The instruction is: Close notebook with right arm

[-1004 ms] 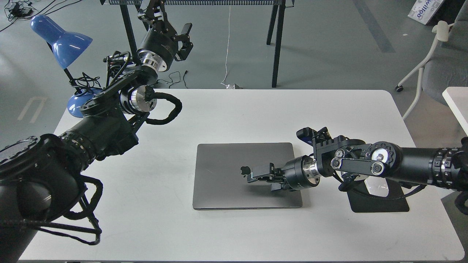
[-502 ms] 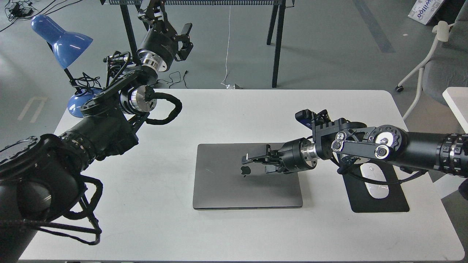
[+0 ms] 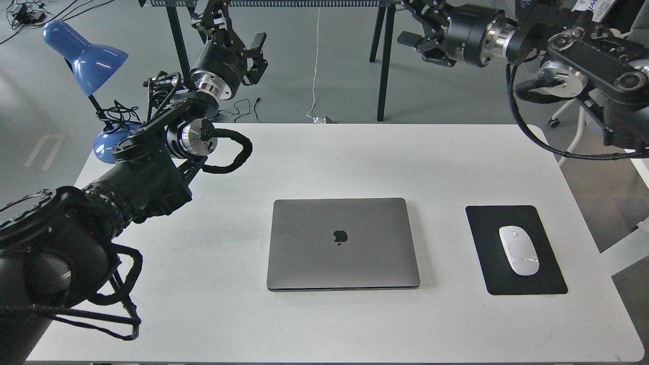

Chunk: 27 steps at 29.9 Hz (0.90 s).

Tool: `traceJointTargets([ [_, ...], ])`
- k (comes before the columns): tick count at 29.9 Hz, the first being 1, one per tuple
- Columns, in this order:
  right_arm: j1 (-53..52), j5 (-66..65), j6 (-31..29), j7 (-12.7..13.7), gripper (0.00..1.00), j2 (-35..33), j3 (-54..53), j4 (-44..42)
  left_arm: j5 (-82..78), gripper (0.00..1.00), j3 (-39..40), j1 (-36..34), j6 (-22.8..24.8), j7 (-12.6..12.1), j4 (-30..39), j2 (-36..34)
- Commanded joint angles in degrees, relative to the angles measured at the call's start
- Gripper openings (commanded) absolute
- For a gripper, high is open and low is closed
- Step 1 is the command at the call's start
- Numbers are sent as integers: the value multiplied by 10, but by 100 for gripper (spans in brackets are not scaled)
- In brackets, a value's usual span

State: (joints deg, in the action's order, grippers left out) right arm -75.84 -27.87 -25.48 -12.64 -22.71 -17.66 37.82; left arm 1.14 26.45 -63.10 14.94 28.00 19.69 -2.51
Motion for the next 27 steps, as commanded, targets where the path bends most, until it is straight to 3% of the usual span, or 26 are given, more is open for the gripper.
traceJointTargets([
  [1, 49, 43, 0, 2, 100, 1, -111, -39, 0, 100, 0, -1, 0, 0, 0, 1],
  [19, 148, 221, -25, -7, 100, 0, -184, -84, 0, 100, 0, -1, 0, 0, 1, 2],
  [27, 155, 227, -25, -7, 100, 7, -170, -77, 0, 100, 0, -1, 0, 0, 1, 2],
])
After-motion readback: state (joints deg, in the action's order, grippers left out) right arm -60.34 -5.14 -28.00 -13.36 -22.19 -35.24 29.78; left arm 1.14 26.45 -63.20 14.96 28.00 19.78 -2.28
